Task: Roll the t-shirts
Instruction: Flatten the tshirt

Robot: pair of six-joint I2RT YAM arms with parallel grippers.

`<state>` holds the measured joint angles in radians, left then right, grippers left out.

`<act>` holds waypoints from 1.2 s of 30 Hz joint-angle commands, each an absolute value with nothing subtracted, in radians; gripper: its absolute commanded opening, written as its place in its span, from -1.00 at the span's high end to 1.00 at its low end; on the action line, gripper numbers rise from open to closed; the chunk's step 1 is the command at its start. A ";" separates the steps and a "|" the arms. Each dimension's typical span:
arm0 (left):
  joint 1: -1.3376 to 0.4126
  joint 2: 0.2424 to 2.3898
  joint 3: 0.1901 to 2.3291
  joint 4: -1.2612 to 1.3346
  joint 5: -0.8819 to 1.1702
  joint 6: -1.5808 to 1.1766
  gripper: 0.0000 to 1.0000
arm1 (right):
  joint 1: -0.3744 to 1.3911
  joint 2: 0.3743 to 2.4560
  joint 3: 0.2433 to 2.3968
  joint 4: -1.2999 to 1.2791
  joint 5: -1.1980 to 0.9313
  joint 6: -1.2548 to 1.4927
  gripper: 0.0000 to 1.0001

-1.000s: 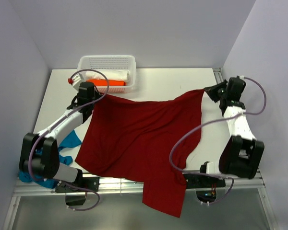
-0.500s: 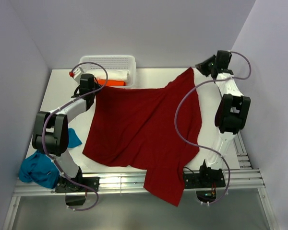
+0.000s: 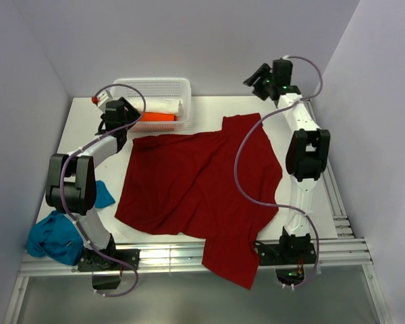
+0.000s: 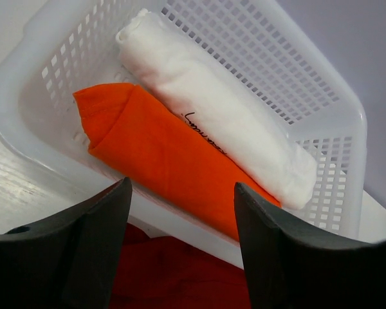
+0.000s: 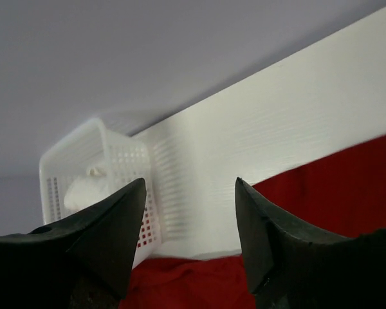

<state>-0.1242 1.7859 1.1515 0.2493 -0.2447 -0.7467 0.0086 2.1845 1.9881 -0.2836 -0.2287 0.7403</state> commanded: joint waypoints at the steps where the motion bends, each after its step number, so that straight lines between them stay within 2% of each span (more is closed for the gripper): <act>1: -0.114 1.724 1.189 0.221 -0.255 -0.709 -0.41 | 0.092 2.253 2.074 -0.262 -0.279 0.698 -0.28; 7: -0.080 1.704 1.174 0.190 -0.189 -0.710 -0.32 | 0.184 2.330 2.097 -0.207 -0.319 0.742 -0.02; 12: -0.077 1.767 1.183 0.192 -0.167 -0.710 -0.28 | 0.253 2.376 2.083 -0.141 -0.345 0.781 0.01; 15: -0.052 1.845 1.255 0.181 -0.117 -0.719 -0.16 | 0.276 2.367 2.037 -0.085 -0.353 0.807 0.03; 19: -0.037 1.922 1.324 0.132 -0.109 -0.727 0.11 | 0.296 2.350 2.010 -0.067 -0.351 0.811 0.05; 22: -0.023 1.921 1.325 0.101 -0.130 -0.745 0.06 | 0.298 2.329 1.993 -0.063 -0.347 0.802 0.06; 23: -0.021 1.908 1.309 0.116 -0.133 -0.750 -0.13 | 0.299 2.318 1.988 -0.063 -0.341 0.798 0.05; 25: -0.020 1.873 1.273 0.146 -0.143 -0.749 -0.31 | 0.298 2.310 1.979 -0.060 -0.341 0.793 0.06; 26: -0.020 1.864 1.272 0.146 -0.147 -0.746 -0.34 | 0.298 2.307 1.977 -0.060 -0.344 0.790 0.06; 32: -0.020 1.862 1.387 0.045 -0.164 -0.730 -0.33 | 0.299 2.298 1.976 -0.064 -0.347 0.782 0.06; 36: -0.020 1.764 1.344 -0.029 -0.210 -0.749 -0.29 | 0.298 2.283 1.953 -0.055 -0.342 0.776 0.05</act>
<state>-0.0212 1.8717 1.3376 0.0490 -0.1612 -0.7460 0.3008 2.3665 1.9678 -0.1040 -0.3416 0.7944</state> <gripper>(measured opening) 0.648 0.474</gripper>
